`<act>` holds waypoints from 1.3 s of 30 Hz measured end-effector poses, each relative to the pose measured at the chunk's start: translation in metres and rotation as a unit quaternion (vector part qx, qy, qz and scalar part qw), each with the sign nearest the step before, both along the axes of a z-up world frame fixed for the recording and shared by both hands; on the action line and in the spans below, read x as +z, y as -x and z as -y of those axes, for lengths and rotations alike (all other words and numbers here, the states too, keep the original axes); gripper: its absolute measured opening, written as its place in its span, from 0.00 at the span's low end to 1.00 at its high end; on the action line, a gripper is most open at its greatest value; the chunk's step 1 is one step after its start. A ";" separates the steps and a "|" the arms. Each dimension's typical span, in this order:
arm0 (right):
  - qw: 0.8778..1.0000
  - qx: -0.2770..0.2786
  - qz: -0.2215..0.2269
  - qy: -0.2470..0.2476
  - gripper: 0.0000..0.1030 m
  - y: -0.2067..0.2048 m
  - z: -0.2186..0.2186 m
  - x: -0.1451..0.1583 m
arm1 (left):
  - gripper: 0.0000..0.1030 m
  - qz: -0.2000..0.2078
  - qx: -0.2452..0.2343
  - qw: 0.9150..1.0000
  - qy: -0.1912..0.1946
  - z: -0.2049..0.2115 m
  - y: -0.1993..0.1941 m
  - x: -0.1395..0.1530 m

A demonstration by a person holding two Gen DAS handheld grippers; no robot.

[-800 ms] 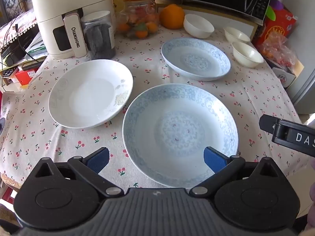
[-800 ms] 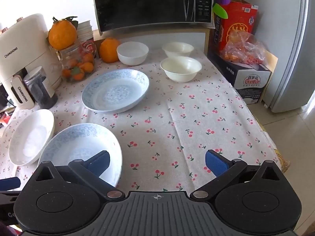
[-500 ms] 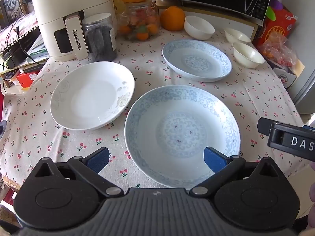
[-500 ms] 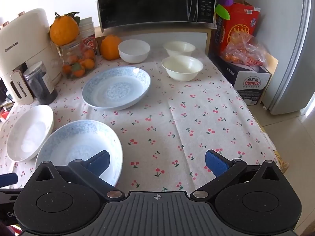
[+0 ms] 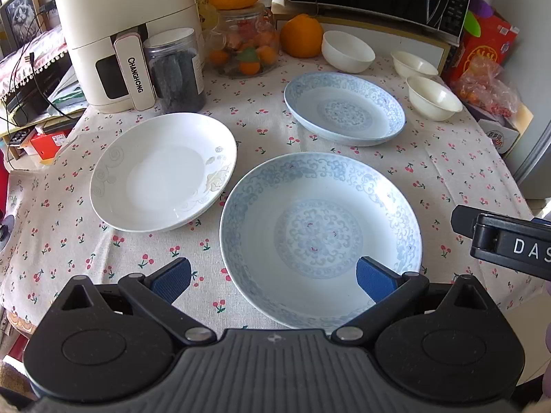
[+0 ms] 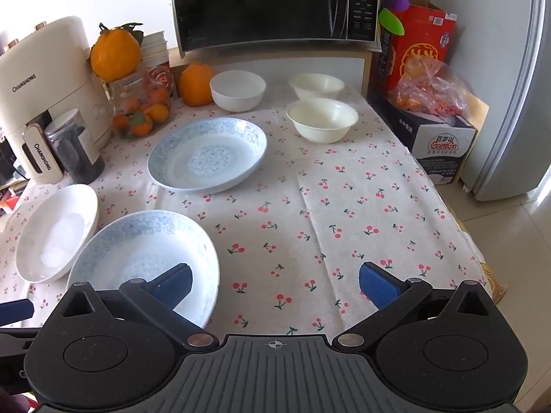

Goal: Organize plates and bowls

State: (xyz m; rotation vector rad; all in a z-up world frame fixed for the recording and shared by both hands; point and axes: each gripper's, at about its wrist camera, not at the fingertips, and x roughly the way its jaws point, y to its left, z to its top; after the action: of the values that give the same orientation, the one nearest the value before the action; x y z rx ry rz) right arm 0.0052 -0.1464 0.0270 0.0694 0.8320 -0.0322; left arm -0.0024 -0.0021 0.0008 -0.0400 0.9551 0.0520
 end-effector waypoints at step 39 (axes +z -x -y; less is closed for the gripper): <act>1.000 0.004 -0.005 -0.004 1.00 0.000 -0.002 0.000 | 1.00 -0.003 -0.001 1.000 0.001 -0.001 0.000 -0.003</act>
State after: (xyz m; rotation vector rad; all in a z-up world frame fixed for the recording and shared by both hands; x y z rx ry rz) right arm 0.0053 -0.1441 0.0266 0.0736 0.8425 -0.0222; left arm -0.0026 -0.0009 -0.0020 -0.0406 0.9603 0.0492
